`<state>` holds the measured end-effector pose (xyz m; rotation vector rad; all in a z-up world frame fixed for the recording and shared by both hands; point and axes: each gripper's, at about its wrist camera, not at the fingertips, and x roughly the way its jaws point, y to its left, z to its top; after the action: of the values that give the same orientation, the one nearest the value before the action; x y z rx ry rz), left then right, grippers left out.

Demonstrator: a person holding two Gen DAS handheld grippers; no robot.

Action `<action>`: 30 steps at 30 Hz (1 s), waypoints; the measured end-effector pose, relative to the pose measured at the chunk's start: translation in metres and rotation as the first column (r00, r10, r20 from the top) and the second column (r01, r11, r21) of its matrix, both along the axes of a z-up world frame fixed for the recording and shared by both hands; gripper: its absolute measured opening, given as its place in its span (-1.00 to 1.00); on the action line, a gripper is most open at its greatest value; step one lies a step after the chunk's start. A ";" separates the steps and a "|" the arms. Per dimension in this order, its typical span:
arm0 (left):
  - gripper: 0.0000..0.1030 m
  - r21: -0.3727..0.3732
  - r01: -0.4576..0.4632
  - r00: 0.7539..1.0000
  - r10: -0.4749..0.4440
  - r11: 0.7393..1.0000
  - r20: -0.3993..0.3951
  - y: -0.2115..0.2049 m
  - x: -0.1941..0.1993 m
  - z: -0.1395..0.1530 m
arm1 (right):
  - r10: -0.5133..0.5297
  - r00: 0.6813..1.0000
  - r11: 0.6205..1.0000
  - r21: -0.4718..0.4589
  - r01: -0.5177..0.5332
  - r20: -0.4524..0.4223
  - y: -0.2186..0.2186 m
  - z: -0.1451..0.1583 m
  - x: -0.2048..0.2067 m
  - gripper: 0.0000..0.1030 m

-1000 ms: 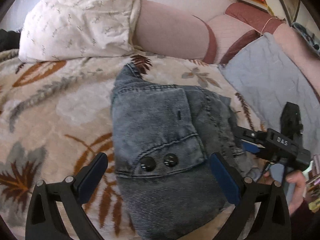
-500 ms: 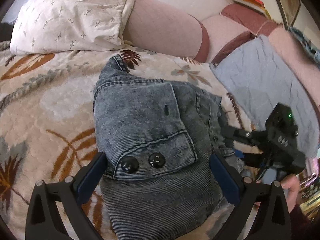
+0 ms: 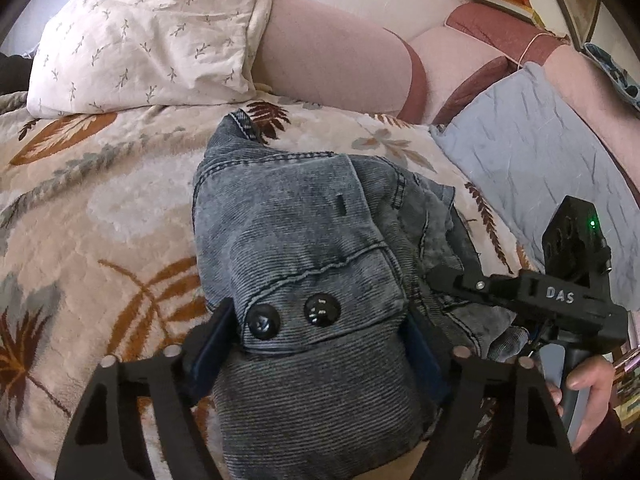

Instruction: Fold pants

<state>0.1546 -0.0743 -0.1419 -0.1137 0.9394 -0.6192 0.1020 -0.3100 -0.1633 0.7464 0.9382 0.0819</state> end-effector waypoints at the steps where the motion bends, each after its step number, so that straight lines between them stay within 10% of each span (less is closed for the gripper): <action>1: 0.46 -0.005 -0.001 1.000 0.001 1.000 0.003 0.000 0.000 0.000 | 0.001 1.000 1.000 -0.004 -0.001 0.000 0.000 0.000 0.000 0.10; 9: 0.11 -0.042 -0.021 0.999 0.023 0.999 0.033 0.011 -0.003 0.021 | 0.010 0.998 0.998 -0.064 -0.006 0.061 0.015 0.020 -0.002 -0.31; 21: 0.07 0.002 -0.206 0.955 0.200 0.979 0.220 0.098 -0.018 0.074 | 0.122 0.960 0.991 -0.082 -0.105 0.252 0.096 0.065 0.014 -0.36; 30: 0.28 0.156 -0.271 0.954 0.243 0.950 0.177 0.136 0.000 0.026 | 0.202 0.957 0.978 -0.101 -0.185 0.208 0.158 0.036 0.046 -0.36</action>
<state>0.1546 0.0614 -0.1157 -0.0264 0.8077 -0.2951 0.1475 -0.1518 -0.1274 0.5565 0.7981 0.2911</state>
